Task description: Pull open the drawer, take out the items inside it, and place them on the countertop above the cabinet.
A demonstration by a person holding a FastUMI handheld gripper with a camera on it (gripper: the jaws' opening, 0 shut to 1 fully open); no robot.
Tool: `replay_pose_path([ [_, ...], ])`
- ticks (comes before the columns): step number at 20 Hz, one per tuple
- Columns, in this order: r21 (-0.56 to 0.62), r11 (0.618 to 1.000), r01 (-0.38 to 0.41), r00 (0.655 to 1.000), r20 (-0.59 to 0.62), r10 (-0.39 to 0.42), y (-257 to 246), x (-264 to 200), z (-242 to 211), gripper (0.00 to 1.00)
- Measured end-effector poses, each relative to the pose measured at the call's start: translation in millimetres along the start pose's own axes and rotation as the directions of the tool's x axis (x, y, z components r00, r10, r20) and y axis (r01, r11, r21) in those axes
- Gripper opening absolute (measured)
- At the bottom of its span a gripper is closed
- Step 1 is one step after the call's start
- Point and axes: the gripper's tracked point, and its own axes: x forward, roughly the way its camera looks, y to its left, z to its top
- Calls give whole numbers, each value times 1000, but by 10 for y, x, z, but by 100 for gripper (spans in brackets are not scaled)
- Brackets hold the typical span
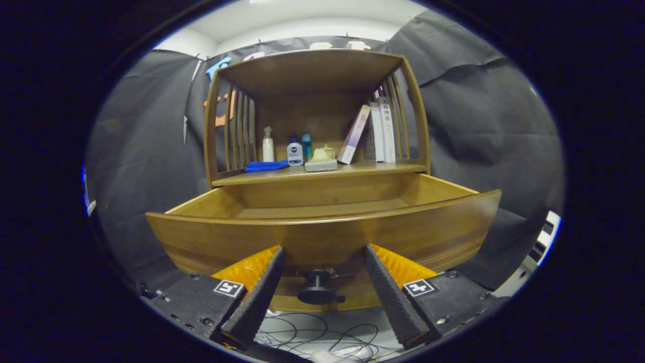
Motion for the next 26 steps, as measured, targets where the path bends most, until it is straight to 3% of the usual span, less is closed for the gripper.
replay_pose_path([
  [11,-25,999,-26,997,72,28,-49,254,104,99],
  [26,-17,1000,2,998,69,-1,94,1358,412,99],
])
